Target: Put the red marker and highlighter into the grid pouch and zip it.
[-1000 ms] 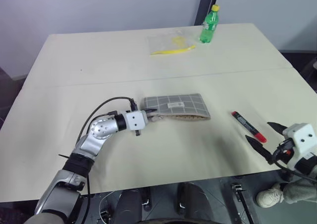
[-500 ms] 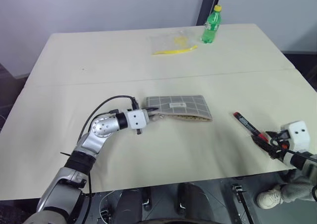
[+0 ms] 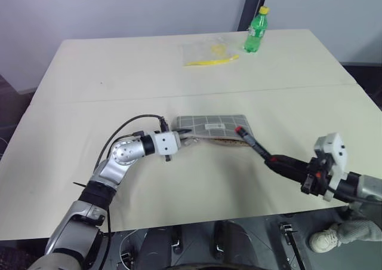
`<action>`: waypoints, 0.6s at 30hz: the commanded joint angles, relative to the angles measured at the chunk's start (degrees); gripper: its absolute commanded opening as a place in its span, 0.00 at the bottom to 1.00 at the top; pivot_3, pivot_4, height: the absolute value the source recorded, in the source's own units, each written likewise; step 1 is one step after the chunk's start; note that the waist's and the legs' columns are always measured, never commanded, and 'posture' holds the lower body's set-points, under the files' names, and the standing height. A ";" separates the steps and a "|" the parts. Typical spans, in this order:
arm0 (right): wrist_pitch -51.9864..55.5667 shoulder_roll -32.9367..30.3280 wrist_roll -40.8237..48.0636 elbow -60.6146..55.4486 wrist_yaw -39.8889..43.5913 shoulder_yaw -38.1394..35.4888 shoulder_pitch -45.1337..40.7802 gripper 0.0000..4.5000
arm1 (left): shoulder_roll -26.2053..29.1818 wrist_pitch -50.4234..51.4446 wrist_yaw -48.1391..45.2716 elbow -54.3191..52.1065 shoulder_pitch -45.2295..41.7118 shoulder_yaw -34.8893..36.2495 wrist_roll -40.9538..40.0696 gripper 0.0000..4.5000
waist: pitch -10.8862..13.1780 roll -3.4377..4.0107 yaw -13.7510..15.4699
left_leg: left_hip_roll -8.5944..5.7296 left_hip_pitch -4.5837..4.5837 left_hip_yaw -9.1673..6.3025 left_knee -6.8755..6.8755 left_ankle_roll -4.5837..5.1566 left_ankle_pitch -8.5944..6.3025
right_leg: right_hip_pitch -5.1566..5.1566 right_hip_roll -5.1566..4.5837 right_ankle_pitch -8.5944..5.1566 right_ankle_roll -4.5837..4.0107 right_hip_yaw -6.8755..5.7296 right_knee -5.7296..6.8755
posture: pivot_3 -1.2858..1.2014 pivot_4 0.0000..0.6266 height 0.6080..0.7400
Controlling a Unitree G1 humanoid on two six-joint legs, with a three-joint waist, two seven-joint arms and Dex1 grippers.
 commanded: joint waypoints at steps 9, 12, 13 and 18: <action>-9.65 -2.74 -16.98 8.38 -4.83 12.28 -5.69 0.07 | -1.16 -0.30 -0.31 -1.89 -1.41 -1.20 -0.22 0.00 | 0.00 -0.02 -0.17 | -0.02 -0.02 0.04 0.02 0.01 0.00 | -0.01 -0.01 0.01 0.01 0.00 0.03 | 0.52 0.24 1.00; -9.33 -1.57 -16.27 9.86 -4.97 12.88 -9.91 0.07 | -1.36 -0.04 -0.35 -2.77 -0.98 -1.93 -0.06 0.00 | 0.00 -0.02 -0.19 | 0.00 -0.02 0.04 0.03 0.00 0.02 | 0.00 0.02 0.02 0.03 0.00 0.07 | 0.52 0.24 1.00; -9.38 -1.97 -17.37 10.14 -4.87 14.03 -10.72 0.07 | -1.33 -0.16 -0.43 -2.81 -1.04 -2.22 0.14 0.00 | 0.00 -0.01 -0.17 | 0.00 -0.03 0.05 0.03 0.00 0.02 | 0.00 0.02 0.02 0.03 0.00 0.08 | 0.52 0.24 1.00; -12.39 -4.44 -28.72 11.66 -5.69 26.70 -18.29 0.07 | -2.38 -0.05 -0.59 -2.05 -2.98 -3.46 0.73 0.00 | 0.00 -0.01 -0.22 | 0.00 -0.02 0.07 0.06 0.01 0.02 | -0.06 0.00 0.02 0.02 0.00 0.09 | 0.52 0.24 1.00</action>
